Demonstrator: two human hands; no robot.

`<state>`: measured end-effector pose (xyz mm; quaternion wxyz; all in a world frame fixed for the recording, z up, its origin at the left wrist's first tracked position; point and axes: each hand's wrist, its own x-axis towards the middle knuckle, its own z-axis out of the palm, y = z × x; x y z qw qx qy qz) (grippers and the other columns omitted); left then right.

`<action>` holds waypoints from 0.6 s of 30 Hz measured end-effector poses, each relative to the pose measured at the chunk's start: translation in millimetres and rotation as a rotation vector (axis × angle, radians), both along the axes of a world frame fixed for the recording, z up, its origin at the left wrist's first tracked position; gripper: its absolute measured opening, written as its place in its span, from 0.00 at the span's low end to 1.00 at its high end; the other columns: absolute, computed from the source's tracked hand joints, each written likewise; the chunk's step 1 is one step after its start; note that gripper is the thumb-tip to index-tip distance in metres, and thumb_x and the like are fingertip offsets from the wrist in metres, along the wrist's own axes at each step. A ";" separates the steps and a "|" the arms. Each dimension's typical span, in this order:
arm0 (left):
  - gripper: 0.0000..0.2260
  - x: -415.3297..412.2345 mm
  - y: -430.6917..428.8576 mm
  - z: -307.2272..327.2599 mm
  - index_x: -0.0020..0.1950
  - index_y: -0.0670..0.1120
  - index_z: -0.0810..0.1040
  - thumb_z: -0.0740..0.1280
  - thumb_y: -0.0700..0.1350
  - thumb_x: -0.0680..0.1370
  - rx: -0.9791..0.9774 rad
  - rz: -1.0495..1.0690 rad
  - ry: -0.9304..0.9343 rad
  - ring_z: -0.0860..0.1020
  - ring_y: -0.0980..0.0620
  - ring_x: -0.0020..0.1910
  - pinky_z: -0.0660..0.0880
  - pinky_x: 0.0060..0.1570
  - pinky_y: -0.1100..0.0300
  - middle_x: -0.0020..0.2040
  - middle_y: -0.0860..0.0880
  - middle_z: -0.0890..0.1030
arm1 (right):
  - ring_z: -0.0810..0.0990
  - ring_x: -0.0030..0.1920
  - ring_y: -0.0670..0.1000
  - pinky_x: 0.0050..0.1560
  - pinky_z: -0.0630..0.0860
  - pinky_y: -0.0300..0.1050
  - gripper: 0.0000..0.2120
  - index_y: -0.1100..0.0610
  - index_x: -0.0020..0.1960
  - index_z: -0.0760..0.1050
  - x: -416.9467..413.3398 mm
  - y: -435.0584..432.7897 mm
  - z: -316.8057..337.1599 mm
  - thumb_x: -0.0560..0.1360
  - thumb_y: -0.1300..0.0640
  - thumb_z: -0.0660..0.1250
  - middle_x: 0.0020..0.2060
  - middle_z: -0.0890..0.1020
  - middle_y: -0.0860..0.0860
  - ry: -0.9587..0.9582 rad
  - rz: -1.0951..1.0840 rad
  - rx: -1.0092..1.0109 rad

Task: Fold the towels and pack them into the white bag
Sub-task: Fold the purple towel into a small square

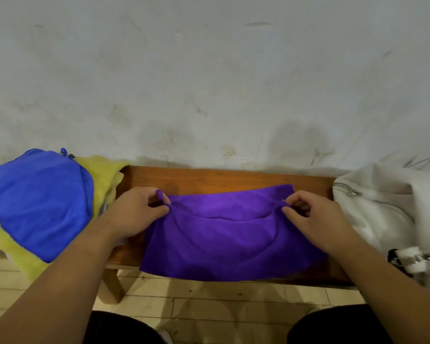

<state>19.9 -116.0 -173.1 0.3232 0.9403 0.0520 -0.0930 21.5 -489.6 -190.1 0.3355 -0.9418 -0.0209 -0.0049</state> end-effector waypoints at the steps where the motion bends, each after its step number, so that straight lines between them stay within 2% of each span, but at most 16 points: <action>1: 0.04 0.7 -0.2 0.6 0.44 0.53 0.82 0.73 0.44 0.77 -0.021 0.004 -0.025 0.78 0.66 0.49 0.72 0.49 0.67 0.47 0.58 0.84 | 0.79 0.44 0.38 0.48 0.75 0.35 0.03 0.46 0.46 0.80 2.7 0.8 -1.9 0.75 0.53 0.74 0.40 0.82 0.39 -0.006 0.004 0.003; 3: 0.04 3.9 0.9 0.4 0.45 0.52 0.81 0.71 0.43 0.77 -0.018 0.024 -0.047 0.78 0.67 0.44 0.69 0.43 0.69 0.46 0.58 0.83 | 0.80 0.43 0.42 0.47 0.76 0.40 0.05 0.45 0.45 0.78 8.6 2.7 -5.3 0.77 0.53 0.72 0.40 0.82 0.41 -0.007 -0.024 -0.003; 5: 0.05 8.4 4.3 -3.3 0.44 0.53 0.80 0.70 0.44 0.78 0.003 0.053 -0.038 0.78 0.61 0.46 0.69 0.44 0.65 0.46 0.58 0.83 | 0.80 0.41 0.47 0.45 0.74 0.46 0.06 0.46 0.45 0.75 14.3 2.8 -7.6 0.79 0.54 0.69 0.40 0.83 0.44 0.000 -0.090 -0.002; 7: 0.04 12.2 8.4 -8.1 0.44 0.52 0.79 0.70 0.44 0.78 0.003 0.116 -0.017 0.79 0.55 0.49 0.70 0.49 0.59 0.46 0.56 0.82 | 0.78 0.40 0.46 0.42 0.71 0.44 0.02 0.50 0.49 0.74 18.3 1.7 -8.7 0.81 0.54 0.66 0.40 0.83 0.46 0.033 -0.157 0.011; 9: 0.03 15.3 9.0 -11.0 0.45 0.52 0.79 0.69 0.46 0.78 0.023 0.182 0.009 0.79 0.53 0.50 0.71 0.49 0.56 0.46 0.55 0.82 | 0.77 0.39 0.46 0.42 0.70 0.45 0.03 0.52 0.52 0.73 19.8 1.0 -10.7 0.83 0.53 0.63 0.40 0.82 0.48 0.054 -0.194 0.002; 13: 0.03 19.8 1.2 -14.1 0.44 0.52 0.79 0.69 0.48 0.78 0.100 0.264 0.006 0.78 0.51 0.46 0.70 0.46 0.57 0.44 0.55 0.81 | 0.78 0.41 0.54 0.45 0.72 0.47 0.03 0.52 0.51 0.72 20.7 1.1 -17.7 0.82 0.53 0.62 0.39 0.82 0.51 0.044 -0.236 -0.039; 18: 0.02 22.6 -3.6 -14.1 0.46 0.50 0.79 0.67 0.47 0.78 0.143 0.357 -0.001 0.79 0.47 0.46 0.73 0.47 0.55 0.42 0.53 0.81 | 0.76 0.40 0.56 0.44 0.70 0.47 0.03 0.54 0.51 0.71 20.3 2.0 -14.1 0.82 0.56 0.62 0.39 0.81 0.54 0.046 -0.271 -0.057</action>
